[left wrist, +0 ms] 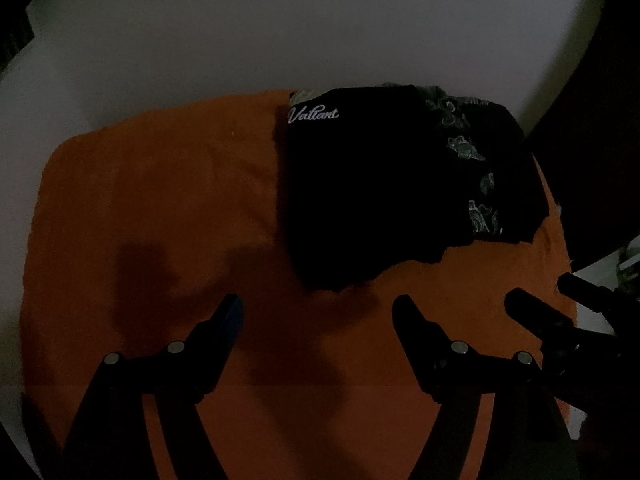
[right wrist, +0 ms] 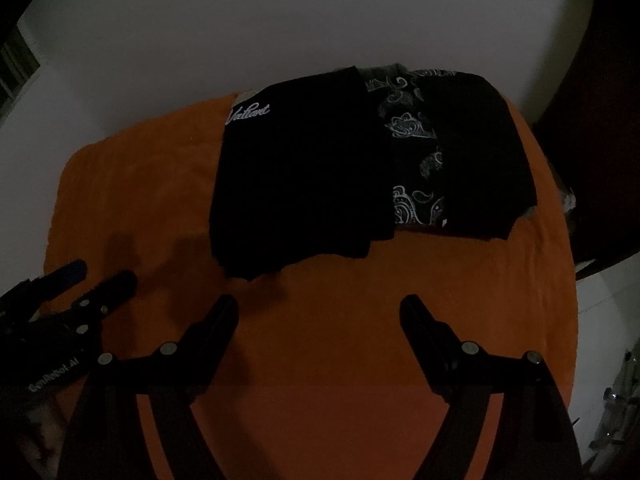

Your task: Fold clothes

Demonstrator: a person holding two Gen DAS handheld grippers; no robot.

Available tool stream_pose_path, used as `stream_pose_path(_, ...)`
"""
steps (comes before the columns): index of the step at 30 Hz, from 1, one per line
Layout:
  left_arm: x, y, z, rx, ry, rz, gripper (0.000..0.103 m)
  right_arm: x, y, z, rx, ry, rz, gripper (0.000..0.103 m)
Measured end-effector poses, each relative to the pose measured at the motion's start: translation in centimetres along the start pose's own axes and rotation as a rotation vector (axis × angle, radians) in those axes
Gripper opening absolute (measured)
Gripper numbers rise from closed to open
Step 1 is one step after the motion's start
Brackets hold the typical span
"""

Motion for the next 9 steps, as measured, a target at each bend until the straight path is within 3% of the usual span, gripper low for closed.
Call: stream_pose_path(9,0.19,-0.19,0.77,0.015,-0.015,-0.024,0.078,0.38,0.34,0.89,0.005,-0.009,0.004,0.082)
Point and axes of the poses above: each gripper's, at about its wrist camera, not at the fingertips, and z roughly against the way its jaws point, y to its left, x to its top, the point moved 7 cm from there along -z, roughly the way its jaws point
